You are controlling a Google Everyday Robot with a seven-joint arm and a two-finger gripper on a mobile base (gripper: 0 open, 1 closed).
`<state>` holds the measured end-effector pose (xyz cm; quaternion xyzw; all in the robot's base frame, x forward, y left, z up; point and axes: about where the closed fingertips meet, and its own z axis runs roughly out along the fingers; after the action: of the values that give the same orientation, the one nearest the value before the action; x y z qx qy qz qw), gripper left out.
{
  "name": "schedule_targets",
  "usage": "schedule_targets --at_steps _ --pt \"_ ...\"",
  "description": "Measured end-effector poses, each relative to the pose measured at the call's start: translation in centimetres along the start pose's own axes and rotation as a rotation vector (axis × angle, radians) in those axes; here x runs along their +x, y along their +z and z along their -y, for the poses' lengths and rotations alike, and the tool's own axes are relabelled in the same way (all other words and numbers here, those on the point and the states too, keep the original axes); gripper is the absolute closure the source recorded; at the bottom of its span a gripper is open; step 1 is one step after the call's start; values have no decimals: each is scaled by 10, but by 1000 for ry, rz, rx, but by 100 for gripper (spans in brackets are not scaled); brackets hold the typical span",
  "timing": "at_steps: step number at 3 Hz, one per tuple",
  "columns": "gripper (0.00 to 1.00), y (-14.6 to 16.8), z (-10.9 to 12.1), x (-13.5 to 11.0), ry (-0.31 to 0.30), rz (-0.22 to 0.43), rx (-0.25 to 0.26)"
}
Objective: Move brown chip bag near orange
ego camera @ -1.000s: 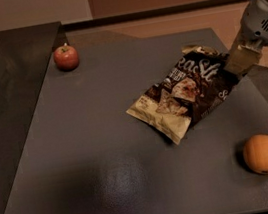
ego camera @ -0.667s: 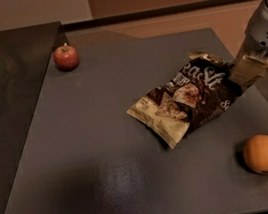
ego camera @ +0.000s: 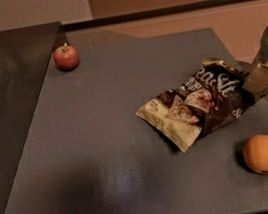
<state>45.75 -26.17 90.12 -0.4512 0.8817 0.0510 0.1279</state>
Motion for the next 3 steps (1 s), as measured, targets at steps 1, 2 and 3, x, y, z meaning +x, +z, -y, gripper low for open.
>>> schedule_targets --at_steps 1,2,3 --pt "100 -3 9 21 51 -18 8" --pt "84 -3 14 34 89 -26 6" --pt "60 -3 14 32 86 -24 9"
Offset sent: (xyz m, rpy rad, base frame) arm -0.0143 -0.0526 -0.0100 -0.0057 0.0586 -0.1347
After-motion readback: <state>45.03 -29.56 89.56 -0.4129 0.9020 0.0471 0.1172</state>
